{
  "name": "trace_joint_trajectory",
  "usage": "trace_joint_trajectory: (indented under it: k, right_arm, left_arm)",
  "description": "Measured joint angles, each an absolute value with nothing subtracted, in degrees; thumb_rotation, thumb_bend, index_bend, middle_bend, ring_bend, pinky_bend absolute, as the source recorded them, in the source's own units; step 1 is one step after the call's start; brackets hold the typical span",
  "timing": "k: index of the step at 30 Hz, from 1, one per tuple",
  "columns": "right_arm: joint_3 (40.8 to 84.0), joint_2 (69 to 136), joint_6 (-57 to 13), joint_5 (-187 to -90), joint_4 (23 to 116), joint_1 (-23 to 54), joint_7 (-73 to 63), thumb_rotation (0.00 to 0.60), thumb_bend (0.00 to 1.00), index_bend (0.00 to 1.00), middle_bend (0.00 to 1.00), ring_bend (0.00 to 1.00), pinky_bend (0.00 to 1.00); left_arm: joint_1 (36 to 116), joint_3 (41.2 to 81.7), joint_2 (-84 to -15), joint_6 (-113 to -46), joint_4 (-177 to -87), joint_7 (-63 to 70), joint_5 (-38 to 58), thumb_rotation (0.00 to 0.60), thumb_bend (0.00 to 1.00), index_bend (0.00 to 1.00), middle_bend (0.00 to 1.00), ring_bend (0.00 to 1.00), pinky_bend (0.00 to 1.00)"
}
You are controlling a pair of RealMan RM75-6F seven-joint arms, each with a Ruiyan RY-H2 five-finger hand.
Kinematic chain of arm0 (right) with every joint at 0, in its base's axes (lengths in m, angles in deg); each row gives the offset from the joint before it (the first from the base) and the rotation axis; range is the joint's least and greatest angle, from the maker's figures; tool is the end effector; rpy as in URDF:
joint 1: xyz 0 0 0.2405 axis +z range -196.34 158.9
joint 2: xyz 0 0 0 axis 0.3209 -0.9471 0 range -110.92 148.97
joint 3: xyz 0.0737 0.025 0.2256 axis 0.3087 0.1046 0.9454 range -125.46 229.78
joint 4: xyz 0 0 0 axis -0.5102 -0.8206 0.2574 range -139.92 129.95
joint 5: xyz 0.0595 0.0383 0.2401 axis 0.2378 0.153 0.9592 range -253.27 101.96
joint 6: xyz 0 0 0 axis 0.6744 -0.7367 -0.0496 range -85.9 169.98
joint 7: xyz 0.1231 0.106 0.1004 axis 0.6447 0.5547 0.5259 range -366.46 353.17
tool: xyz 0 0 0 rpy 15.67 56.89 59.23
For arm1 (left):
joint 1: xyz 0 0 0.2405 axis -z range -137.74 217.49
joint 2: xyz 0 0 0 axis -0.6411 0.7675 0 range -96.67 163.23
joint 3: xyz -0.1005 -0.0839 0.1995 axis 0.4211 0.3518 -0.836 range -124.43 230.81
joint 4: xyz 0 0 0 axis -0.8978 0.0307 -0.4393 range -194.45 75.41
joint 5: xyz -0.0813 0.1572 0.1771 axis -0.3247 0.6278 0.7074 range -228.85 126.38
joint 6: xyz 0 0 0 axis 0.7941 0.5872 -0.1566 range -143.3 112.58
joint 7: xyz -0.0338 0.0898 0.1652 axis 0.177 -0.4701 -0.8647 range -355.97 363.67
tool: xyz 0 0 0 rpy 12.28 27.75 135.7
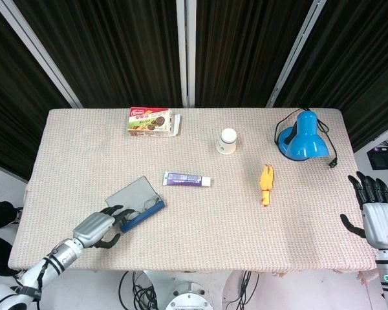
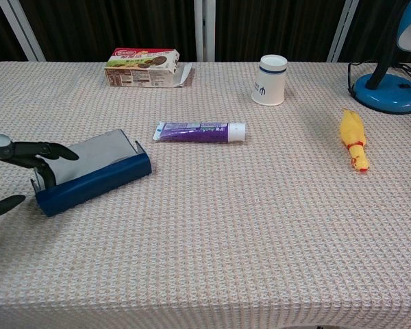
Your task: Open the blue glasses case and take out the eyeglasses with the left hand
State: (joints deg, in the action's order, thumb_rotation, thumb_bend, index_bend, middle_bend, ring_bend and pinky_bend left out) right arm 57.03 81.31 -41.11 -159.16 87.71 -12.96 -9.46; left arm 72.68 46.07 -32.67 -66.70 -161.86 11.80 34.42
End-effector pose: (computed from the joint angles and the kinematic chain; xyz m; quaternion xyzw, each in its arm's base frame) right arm -0.3154 -0.2438 0.1282 0.5967 -0.3700 0.3674 0.6100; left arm -0.2053 0.2544 -0.0362 -0.7697 -0.4993 -0.2960 0.2659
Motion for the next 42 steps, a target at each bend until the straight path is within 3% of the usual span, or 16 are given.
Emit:
trace_joint_trajectory:
  k: [22,34,42]
  right_arm:
    - [56.8,81.6,-40.5,-158.9,86.6,-13.0,-8.5,0.6,0.21,0.0,0.0,0.0,0.0]
    - [56.8,81.4,-40.8,-159.0,86.6,-13.2,-8.3,0.6,0.21,0.0,0.0,0.0,0.0]
    - [56.9,81.4,-40.3,-158.8,86.9,-12.9,-8.6,0.6,0.21,0.0,0.0,0.0,0.0]
  left_arm:
    - [82.0,53.3,-40.9,-57.5,-161.2,9.4,31.6,0.6,0.57,0.06,0.32,0.0,0.14]
    - [83.4,58.3,-45.4,-63.6,-155.3,1.3,30.2,0.6,0.56,0.07,0.3,0.0,0.15]
    - [85.9,59.5,-48.9,-60.0,-148.9,5.2,27.8,0.6,0.56,0.07,0.29,0.0,0.13]
